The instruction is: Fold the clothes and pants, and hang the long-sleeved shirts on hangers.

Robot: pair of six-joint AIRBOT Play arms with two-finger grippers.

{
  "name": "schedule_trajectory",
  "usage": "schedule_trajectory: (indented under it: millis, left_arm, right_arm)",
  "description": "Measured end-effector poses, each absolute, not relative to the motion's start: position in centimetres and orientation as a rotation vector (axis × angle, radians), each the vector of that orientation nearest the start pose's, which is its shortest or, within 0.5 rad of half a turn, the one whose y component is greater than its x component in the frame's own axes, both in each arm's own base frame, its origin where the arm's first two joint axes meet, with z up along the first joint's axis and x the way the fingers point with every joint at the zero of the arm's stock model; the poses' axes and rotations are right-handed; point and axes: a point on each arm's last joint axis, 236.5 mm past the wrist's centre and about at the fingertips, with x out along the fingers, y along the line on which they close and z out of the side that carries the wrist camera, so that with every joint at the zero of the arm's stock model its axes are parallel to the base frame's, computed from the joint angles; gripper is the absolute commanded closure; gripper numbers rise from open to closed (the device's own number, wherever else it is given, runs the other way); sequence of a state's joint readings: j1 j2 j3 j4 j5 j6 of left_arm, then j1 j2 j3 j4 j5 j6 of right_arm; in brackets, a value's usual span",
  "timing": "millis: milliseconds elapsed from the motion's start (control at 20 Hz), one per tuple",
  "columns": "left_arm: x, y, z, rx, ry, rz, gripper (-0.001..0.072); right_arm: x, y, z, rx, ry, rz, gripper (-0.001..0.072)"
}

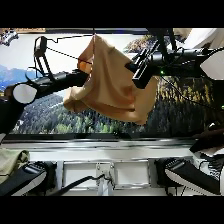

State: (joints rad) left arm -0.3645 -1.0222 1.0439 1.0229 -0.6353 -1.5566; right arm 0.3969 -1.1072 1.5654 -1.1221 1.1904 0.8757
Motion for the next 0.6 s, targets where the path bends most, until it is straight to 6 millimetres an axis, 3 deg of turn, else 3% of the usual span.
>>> schedule_trajectory:
  millis: [200,250,350,400,600]
  left_arm:
    - [39.8,-22.8,14.6,-0.438,0.691,-0.507,0.0252]
    - [40.1,-22.6,14.2,-0.439,0.694,-0.496,0.0337]
    - [40.8,-21.9,13.4,-0.43,0.701,-0.471,0.0625]
    - [41.3,-21.3,13.0,-0.421,0.702,-0.454,0.0687]
    - [43.1,-18.3,11.6,-0.409,0.703,-0.377,0.0695]
  right_arm:
    - [33.7,24.5,25.8,-0.459,0.501,0.944,0.0687]
    - [33.7,24.4,25.8,-0.459,0.502,0.944,0.0687]
    - [33.6,24.4,25.8,-0.461,0.505,0.944,0.0687]
    - [33.6,24.4,25.8,-0.461,0.505,0.944,0.0687]
    - [33.6,24.4,25.7,-0.464,0.509,0.945,0.0687]
